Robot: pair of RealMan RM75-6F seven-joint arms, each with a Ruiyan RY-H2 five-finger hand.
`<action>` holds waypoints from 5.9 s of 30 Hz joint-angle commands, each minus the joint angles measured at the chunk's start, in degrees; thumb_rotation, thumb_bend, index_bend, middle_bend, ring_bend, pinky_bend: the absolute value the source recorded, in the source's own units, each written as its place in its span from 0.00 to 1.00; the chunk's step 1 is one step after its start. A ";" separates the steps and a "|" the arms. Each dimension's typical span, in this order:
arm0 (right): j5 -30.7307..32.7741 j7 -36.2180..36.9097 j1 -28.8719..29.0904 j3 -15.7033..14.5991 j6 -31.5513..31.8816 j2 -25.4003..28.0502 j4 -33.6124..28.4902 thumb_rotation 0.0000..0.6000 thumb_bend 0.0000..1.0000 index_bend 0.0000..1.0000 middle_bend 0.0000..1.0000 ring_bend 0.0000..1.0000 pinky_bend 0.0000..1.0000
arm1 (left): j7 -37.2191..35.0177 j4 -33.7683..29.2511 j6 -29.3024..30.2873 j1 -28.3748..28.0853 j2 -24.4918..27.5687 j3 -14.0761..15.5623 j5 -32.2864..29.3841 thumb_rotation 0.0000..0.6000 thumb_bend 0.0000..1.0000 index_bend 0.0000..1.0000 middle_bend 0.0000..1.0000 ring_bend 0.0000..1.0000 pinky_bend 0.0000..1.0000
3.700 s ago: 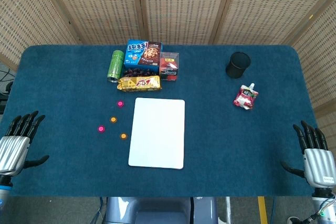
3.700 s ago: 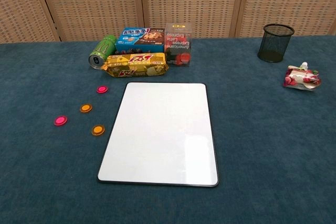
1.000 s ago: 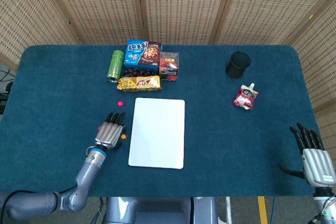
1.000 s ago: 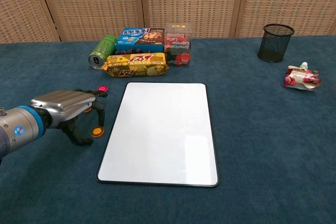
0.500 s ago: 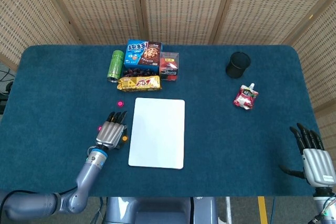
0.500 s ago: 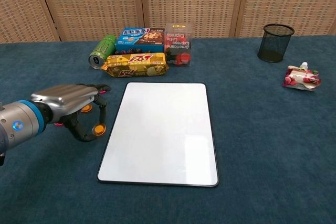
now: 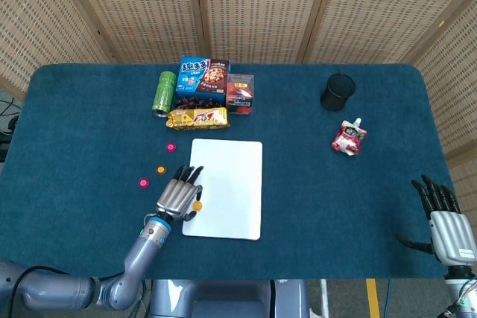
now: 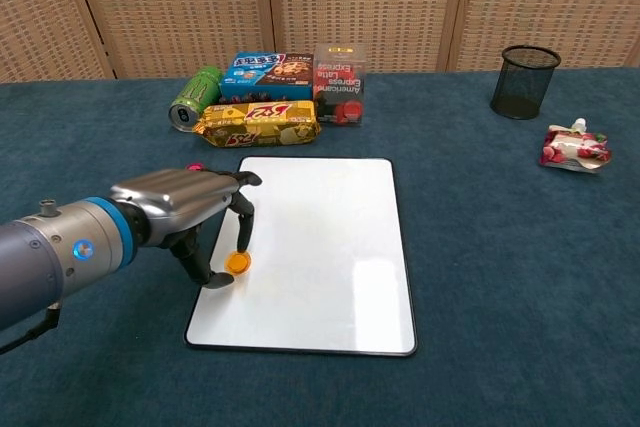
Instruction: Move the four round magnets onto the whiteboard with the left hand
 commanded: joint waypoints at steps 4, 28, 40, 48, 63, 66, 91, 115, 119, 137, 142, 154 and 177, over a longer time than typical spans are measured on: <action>0.02 0.27 0.05 -0.04 -0.16 0.11 0.05 1.00 0.07 0.00 0.00 0.00 0.00 | -0.27 0.62 0.45 -0.41 0.08 -0.14 -0.36 1.00 0.25 0.29 0.00 0.00 0.00; 0.75 -0.61 0.32 -0.18 -1.22 0.58 -0.67 1.00 0.06 0.00 0.00 0.00 0.00 | -15.35 8.04 -3.71 6.08 13.37 2.59 2.68 1.00 0.28 0.38 0.00 0.00 0.00; 0.66 -0.09 0.27 -0.20 -1.10 0.60 -0.57 1.00 0.06 0.00 0.00 0.00 0.00 | -14.07 13.29 -4.61 5.42 9.77 1.91 1.26 1.00 0.29 0.40 0.00 0.00 0.00; 0.86 0.49 0.31 -0.15 -1.32 0.73 -0.70 1.00 0.07 0.00 0.00 0.00 0.00 | -14.22 15.56 -5.57 5.53 8.23 1.93 0.69 1.00 0.30 0.41 0.00 0.00 0.00; 0.90 0.93 0.33 -0.17 -1.43 0.84 -0.81 1.00 0.07 0.00 0.00 0.00 0.00 | -14.65 14.32 -5.49 5.48 8.31 1.06 1.69 1.00 0.30 0.55 0.00 0.00 0.00; 0.90 0.84 0.37 -0.20 -1.54 0.89 -0.85 1.00 0.07 0.00 0.00 0.00 0.00 | -13.69 11.67 -5.33 4.53 8.88 -0.02 1.31 1.00 0.30 0.55 0.00 0.00 0.00; 1.87 0.71 0.24 0.19 -1.50 0.61 -0.36 1.00 0.08 0.00 0.00 0.00 0.00 | -0.97 13.70 -8.37 -9.65 -1.64 -3.87 -11.48 1.00 0.25 0.22 0.00 0.00 0.00; 2.63 -0.05 0.47 0.13 -2.57 1.11 -1.21 1.00 0.08 0.00 0.00 0.00 0.00 | -10.53 17.49 -11.80 -6.04 7.48 -1.63 -9.10 1.00 0.27 0.36 0.00 0.00 0.00; 2.69 -0.03 0.45 0.16 -2.56 1.13 -1.26 1.00 0.08 0.00 0.00 0.00 0.00 | -10.83 18.32 -11.93 -6.15 6.86 -1.25 -9.03 1.00 0.30 0.38 0.00 0.00 0.00; 2.51 0.41 0.43 0.08 -2.58 1.21 -1.18 1.00 0.08 0.00 0.00 0.00 0.00 | -11.06 20.05 -11.69 -5.72 5.79 -0.15 -10.47 1.00 0.32 0.39 0.00 0.00 0.00; 2.51 0.47 0.44 0.08 -2.62 1.24 -1.20 1.00 0.07 0.00 0.00 0.00 0.00 | -11.58 20.82 -11.97 -5.58 5.34 -0.09 -10.13 1.00 0.32 0.39 0.00 0.00 0.00; 2.43 1.01 0.45 0.07 -2.69 1.32 -1.17 1.00 0.08 0.00 0.00 0.00 0.00 | -9.66 21.78 -10.75 -5.70 4.35 0.01 -11.25 1.00 0.33 0.49 0.00 0.00 0.00; 2.93 1.24 0.61 -0.01 -3.49 1.78 -1.62 1.00 0.08 0.00 0.00 0.00 0.00 | -8.62 4.97 -10.27 -11.74 2.36 -2.38 -6.75 1.00 0.32 0.50 0.00 0.00 0.00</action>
